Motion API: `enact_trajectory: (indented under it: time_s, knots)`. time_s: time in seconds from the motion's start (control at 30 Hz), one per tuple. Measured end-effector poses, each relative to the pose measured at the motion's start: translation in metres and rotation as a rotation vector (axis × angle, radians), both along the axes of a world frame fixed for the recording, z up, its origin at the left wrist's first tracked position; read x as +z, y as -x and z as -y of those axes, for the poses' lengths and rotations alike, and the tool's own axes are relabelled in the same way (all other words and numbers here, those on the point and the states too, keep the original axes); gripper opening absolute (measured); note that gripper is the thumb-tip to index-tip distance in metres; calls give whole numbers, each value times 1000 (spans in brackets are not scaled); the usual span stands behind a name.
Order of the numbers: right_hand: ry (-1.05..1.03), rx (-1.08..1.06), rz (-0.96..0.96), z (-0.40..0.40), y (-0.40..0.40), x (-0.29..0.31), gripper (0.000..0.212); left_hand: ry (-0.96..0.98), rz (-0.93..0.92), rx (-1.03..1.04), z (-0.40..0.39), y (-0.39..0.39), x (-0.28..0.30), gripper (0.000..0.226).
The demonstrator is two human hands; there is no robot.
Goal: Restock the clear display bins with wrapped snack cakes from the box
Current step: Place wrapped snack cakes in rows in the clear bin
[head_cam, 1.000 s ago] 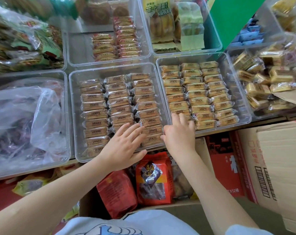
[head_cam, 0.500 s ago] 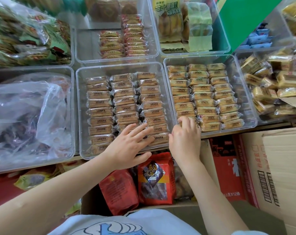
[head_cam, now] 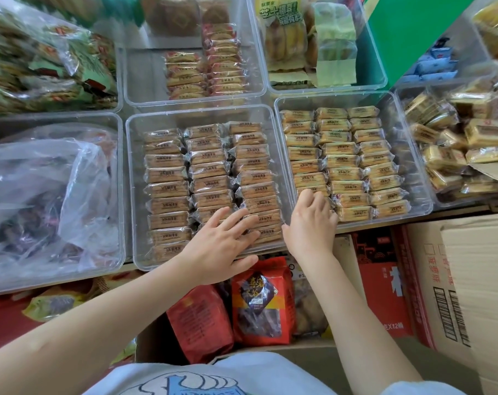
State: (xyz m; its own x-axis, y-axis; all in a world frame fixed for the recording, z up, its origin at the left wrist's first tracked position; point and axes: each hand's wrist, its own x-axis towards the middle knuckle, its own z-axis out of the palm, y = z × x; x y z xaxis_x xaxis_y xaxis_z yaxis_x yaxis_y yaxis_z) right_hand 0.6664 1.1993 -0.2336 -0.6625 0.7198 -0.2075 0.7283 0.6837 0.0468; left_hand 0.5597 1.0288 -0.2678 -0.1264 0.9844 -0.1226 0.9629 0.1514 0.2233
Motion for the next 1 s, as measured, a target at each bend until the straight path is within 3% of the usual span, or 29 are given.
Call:
enact_trajectory:
  time_s: [0.2, 0.33, 0.5, 0.57, 0.63, 0.7, 0.73, 0.83, 1.0]
  knots:
    - [221, 193, -191, -16, -1, 13, 69, -70, 109, 208, -10, 8, 0, 67]
    - [290, 211, -7, -23, 12, 5, 73, 62, 17, 310, -34, 18, -2, 74]
    - [240, 186, 166, -22, 20, 9, 63, 187, -46, 237, -48, 29, -8, 84]
    - [169, 213, -7, -19, 28, 12, 46, 117, -9, 261, -47, 40, -6, 77]
    - [76, 265, -396, -15, 43, 8, 31, 23, 16, 394, -44, 55, -6, 71]
    - [112, 315, -667, -11, 67, -1, 36, -14, 27, 571, -41, 71, -10, 72]
    - [181, 339, -690, -9, 82, -6, 44, -5, 33, 631, -42, 78, -13, 72]
    - [310, 378, -521, -11, 121, -28, 63, 37, 37, 675, -52, 93, -17, 72]
    - [277, 370, -308, -26, 142, -64, 70, 84, -33, 647, -61, 99, -24, 76]
